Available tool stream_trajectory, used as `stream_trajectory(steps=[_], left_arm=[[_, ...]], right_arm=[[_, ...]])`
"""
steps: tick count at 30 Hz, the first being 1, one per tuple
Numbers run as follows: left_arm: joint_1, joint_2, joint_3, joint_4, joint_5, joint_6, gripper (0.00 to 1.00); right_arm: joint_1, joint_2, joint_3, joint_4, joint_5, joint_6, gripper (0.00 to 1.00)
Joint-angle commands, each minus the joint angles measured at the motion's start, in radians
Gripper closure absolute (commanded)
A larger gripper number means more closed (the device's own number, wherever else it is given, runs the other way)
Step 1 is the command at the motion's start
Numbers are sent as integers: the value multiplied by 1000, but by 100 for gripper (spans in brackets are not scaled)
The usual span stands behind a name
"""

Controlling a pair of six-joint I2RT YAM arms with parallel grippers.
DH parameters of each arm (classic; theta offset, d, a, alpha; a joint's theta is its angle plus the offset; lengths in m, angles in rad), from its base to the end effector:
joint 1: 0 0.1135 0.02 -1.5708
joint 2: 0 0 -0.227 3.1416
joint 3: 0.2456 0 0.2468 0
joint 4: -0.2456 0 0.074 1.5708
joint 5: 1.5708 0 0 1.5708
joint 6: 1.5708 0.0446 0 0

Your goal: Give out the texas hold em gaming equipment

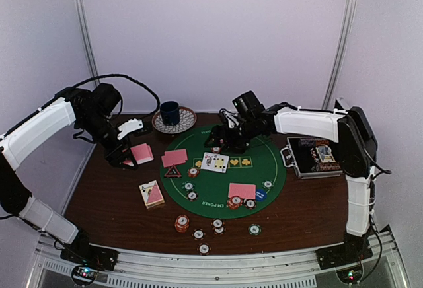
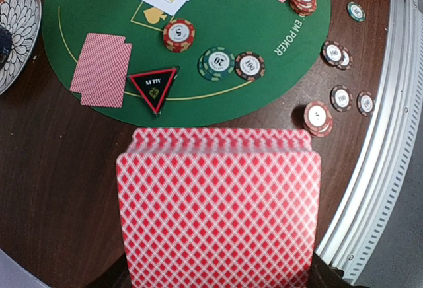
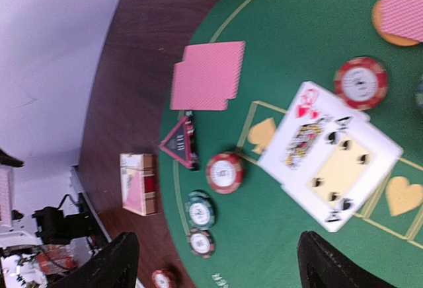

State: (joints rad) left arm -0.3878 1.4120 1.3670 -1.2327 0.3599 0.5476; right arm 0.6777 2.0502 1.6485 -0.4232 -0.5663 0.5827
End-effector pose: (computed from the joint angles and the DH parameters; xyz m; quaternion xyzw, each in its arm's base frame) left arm 0.2342 -0.1126 0.2760 0.4621 0.8570 -0.1650 0.1573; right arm 0.3311 0.2972 0.1945 -0.1441 0.8883 0.4164 0.1293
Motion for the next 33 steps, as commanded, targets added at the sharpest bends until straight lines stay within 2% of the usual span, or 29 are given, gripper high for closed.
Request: stream_trajectory(steps=[1, 6, 11, 33], left_arm=[[6, -5, 22, 20, 24, 0, 100], [6, -8, 6, 43, 30, -2, 100], [6, -1, 9, 45, 36, 0, 100], [-23, 5, -3, 58, 60, 9, 100]], right_arm=[[80, -17, 20, 175, -198, 249, 12], [159, -1, 24, 355, -261, 411, 10], [215, 35, 60, 463, -287, 508, 8], [288, 250, 277, 576, -308, 673, 9]])
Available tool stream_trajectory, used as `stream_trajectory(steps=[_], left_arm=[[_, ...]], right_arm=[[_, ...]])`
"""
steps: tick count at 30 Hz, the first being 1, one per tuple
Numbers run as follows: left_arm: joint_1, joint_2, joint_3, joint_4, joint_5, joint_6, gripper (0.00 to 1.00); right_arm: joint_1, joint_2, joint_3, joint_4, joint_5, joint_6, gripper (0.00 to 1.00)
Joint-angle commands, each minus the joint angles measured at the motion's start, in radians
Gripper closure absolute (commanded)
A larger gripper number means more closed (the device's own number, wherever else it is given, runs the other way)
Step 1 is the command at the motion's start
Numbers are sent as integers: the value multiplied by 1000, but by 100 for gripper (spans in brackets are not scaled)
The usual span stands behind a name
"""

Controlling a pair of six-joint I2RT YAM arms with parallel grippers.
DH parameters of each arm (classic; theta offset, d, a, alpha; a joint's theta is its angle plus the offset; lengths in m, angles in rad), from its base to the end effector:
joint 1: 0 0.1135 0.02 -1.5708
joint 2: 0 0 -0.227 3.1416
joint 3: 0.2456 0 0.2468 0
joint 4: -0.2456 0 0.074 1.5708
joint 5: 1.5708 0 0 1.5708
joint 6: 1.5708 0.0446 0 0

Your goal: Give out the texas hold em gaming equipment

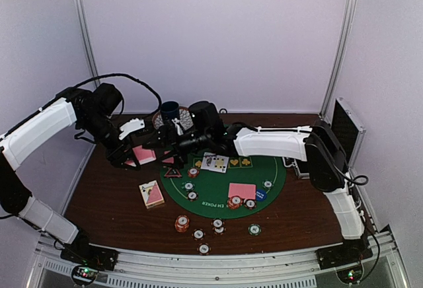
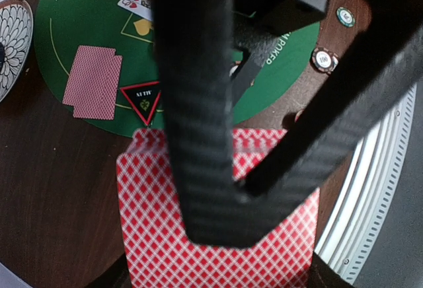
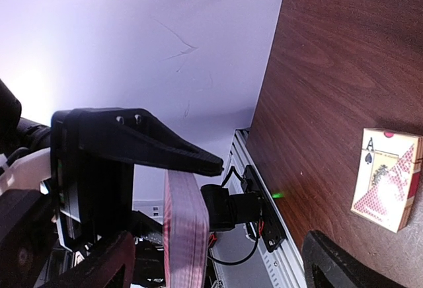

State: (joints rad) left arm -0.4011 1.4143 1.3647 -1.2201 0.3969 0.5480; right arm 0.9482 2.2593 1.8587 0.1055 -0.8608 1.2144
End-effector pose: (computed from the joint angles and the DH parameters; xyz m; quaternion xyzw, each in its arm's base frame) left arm 0.2334 -0.1177 0.2758 0.4692 0.8487 -0.1836 0.1609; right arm 0.2680 0.4313 0.2207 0.1494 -0.7566 -0.6352 0.0414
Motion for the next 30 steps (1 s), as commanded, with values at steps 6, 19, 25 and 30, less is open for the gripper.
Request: stream_trajectory(steps=[6, 19, 25, 30], left_arm=[[-13, 0, -1, 45, 18, 13, 100], [-15, -20, -6, 45, 12, 24, 100], [-15, -20, -4, 44, 11, 24, 100], [-15, -14, -3, 44, 12, 24, 100]], right_arm=[[24, 86, 107, 48, -17, 63, 11], [-8, 97, 57, 51, -22, 88, 27], [-33, 42, -20, 74, -34, 81, 38], [-41, 8, -39, 87, -45, 81, 44]])
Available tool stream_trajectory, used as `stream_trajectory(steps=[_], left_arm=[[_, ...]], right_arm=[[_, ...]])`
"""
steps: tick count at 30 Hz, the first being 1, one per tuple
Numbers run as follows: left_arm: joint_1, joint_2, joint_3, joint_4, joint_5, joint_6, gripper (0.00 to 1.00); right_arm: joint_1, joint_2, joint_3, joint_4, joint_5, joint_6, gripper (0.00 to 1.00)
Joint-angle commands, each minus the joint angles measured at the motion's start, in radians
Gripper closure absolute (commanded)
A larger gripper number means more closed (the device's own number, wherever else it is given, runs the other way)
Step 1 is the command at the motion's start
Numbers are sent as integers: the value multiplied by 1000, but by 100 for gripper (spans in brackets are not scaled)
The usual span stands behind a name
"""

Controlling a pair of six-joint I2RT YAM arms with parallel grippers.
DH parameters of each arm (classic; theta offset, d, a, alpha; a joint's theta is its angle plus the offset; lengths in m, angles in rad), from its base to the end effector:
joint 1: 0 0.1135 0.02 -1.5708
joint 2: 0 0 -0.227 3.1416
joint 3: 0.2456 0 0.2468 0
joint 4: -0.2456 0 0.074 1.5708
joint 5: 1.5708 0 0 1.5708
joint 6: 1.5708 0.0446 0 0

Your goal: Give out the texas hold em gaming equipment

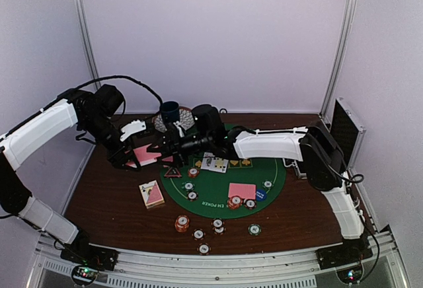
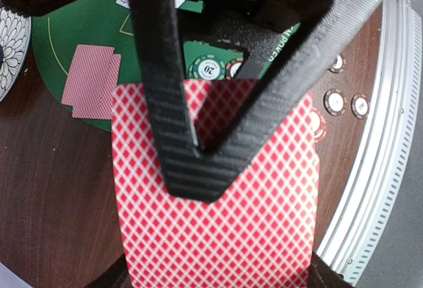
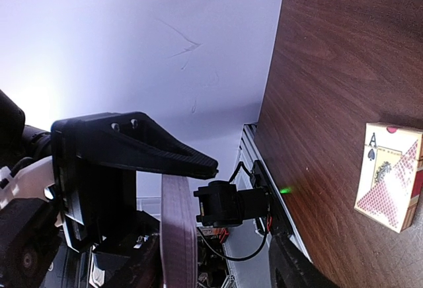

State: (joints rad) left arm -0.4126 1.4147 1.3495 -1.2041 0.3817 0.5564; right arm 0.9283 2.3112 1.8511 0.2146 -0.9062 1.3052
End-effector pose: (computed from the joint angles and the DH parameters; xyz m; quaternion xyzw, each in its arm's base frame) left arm 0.2331 -0.1202 0.2718 0.4773 0.8457 -0.1765 0.1605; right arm 0.2791 0.4315 0.2039 0.1318 -0.7467 -0.6485 0.0675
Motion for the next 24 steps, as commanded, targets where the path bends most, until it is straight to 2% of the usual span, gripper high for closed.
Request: stream_trajectory(steps=[1, 9, 17, 24], left_arm=[[-3, -13, 13, 29, 26, 15, 100], [-3, -11, 7, 28, 13, 16, 100], [-3, -4, 6, 31, 3, 17, 100], [-3, -6, 7, 30, -1, 17, 100]], right_arm=[[-22, -49, -30, -19, -1, -9, 45], [-23, -107, -46, 7, -22, -3, 46], [-24, -153, -79, 8, -30, -3, 72], [-19, -148, -83, 33, -40, 16, 75]])
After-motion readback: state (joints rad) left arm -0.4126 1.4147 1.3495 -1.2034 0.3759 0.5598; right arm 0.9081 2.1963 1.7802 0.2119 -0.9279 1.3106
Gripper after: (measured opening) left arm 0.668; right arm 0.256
